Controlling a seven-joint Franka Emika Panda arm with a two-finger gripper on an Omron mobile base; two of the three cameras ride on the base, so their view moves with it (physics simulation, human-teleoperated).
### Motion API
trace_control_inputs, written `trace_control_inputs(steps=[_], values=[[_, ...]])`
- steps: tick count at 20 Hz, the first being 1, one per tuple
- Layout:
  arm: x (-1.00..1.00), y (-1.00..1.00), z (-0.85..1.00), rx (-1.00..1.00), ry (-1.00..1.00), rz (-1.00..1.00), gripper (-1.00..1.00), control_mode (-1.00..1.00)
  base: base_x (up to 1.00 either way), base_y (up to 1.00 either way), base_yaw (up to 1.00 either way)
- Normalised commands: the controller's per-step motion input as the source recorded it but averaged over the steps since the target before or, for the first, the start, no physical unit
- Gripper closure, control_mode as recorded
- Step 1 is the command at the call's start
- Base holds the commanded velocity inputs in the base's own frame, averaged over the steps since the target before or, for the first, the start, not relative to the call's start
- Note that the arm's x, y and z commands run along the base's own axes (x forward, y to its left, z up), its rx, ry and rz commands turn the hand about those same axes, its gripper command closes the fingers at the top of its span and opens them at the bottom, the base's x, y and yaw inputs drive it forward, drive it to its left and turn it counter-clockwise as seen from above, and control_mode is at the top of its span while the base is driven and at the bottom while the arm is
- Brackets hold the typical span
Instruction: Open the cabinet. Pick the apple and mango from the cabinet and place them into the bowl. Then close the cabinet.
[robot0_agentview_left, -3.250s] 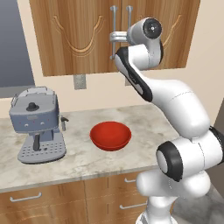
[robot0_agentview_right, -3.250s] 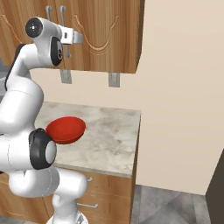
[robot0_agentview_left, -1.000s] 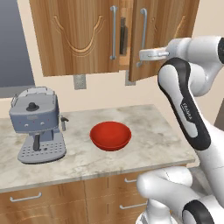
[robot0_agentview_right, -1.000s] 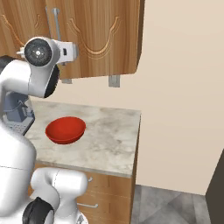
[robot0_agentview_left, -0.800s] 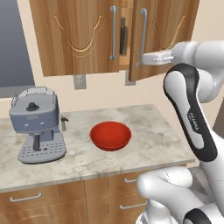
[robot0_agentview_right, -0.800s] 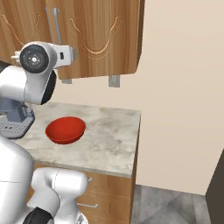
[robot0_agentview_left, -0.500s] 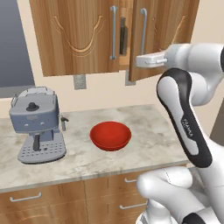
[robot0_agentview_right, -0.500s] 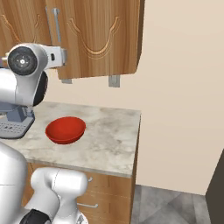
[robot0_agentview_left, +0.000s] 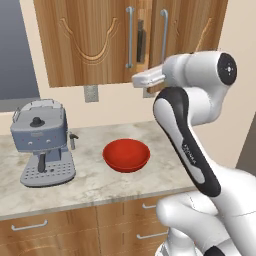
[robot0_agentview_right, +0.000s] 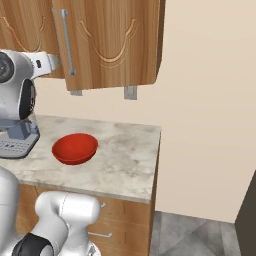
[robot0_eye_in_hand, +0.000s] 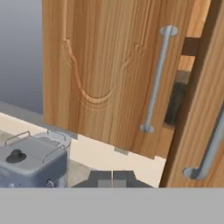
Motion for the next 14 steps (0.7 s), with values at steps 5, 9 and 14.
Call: trace_control_inputs(steps=[5,9,14], values=[[0.16,0.34,-0.09,-0.24,0.0,-0.01,1.0,-1.0,0.0,0.0,0.0],[0.01,0.37,0.0,-0.23,0.0,-0.09,1.0,-1.0,0.0,0.0,0.0],[0.0,0.19,0.0,-0.17,0.01,-0.04,1.0,-1.0,0.0,0.0,0.0]])
